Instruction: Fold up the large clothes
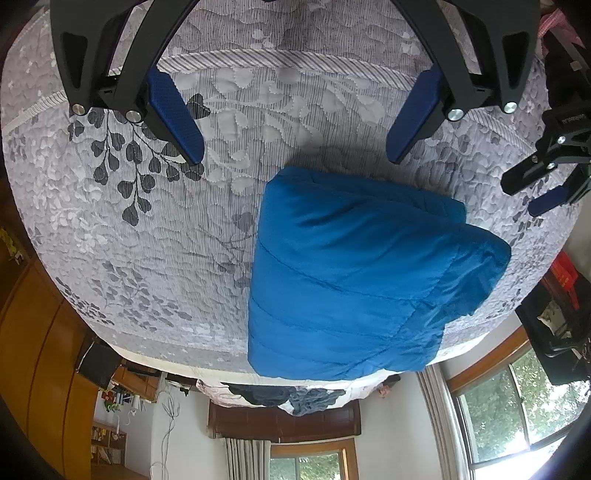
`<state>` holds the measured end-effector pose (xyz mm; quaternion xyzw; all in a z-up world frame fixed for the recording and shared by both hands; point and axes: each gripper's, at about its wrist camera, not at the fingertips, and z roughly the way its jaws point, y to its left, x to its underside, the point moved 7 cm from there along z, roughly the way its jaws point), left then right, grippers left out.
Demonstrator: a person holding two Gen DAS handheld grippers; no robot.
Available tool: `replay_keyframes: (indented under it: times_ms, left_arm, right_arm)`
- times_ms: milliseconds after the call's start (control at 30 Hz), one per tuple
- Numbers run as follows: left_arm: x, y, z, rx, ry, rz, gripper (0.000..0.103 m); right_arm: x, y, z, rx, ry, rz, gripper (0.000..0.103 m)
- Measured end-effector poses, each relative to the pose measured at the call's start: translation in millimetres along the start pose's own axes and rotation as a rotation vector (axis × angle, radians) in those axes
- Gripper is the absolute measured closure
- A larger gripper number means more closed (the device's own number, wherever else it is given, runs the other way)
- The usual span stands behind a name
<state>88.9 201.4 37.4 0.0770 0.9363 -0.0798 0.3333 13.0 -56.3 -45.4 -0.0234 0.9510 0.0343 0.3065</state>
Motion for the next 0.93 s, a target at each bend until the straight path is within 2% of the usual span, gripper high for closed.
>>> replay_keyframes:
  times_ms: [933]
  left_arm:
    - [0.6,-0.7,0.5,0.003,0.001,0.000,0.004]
  right_arm:
    - [1.0,-4.4,4.5,-0.008,0.016,0.023,0.004]
